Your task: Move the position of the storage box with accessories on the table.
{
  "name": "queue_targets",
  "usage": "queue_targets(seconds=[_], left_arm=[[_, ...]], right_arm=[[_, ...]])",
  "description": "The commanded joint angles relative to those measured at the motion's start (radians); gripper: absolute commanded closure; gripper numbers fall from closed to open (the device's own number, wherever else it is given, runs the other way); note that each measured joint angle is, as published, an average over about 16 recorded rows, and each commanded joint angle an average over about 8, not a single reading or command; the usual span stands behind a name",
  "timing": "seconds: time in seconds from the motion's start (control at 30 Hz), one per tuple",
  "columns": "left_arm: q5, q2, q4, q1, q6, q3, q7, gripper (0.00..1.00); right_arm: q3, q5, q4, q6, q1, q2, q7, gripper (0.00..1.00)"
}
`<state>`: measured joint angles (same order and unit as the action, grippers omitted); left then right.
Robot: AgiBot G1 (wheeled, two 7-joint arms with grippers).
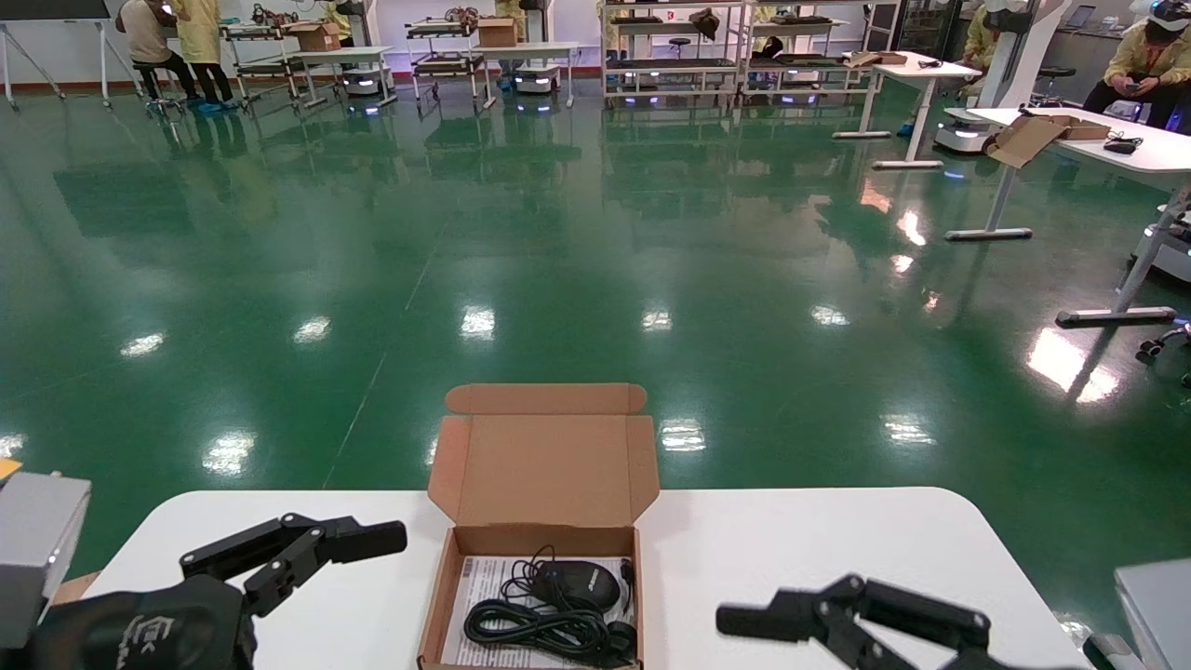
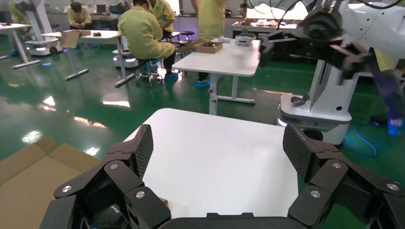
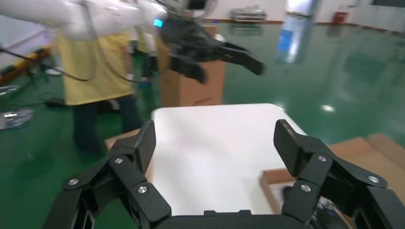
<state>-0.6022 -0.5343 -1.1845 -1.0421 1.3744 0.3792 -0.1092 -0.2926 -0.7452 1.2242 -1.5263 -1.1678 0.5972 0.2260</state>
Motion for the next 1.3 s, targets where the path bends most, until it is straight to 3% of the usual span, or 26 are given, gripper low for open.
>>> queue_targets(seconds=[0.03,0.17,0.43,0.63,0.97,1.3], left_arm=[[0.0,0.0,0.0,0.0,0.0,0.0,0.0,0.0],[0.0,0.0,0.0,0.0,0.0,0.0,0.0,0.0],[0.0,0.0,0.0,0.0,0.0,0.0,0.0,0.0],[0.0,0.0,0.0,0.0,0.0,0.0,0.0,0.0],[0.0,0.0,0.0,0.0,0.0,0.0,0.0,0.0],[0.0,0.0,0.0,0.0,0.0,0.0,0.0,0.0]], right_arm=[[0.001,0.003,-0.002,-0.021,-0.005,-0.017,0.004,0.0],[-0.033,-0.053,-0.122,-0.023,-0.191,0.01,0.072,0.0],[-0.163,-0.284,-0.478,0.01,-0.604,0.227,0.126,0.0],[-0.278,-0.482,-0.774,0.073,-0.777,0.4,0.076,0.0],[-0.357,-0.616,-1.079,0.295,-0.832,0.641,0.026,0.0],[-0.335,-0.583,-1.182,0.482,-0.722,0.761,0.049,0.0]])
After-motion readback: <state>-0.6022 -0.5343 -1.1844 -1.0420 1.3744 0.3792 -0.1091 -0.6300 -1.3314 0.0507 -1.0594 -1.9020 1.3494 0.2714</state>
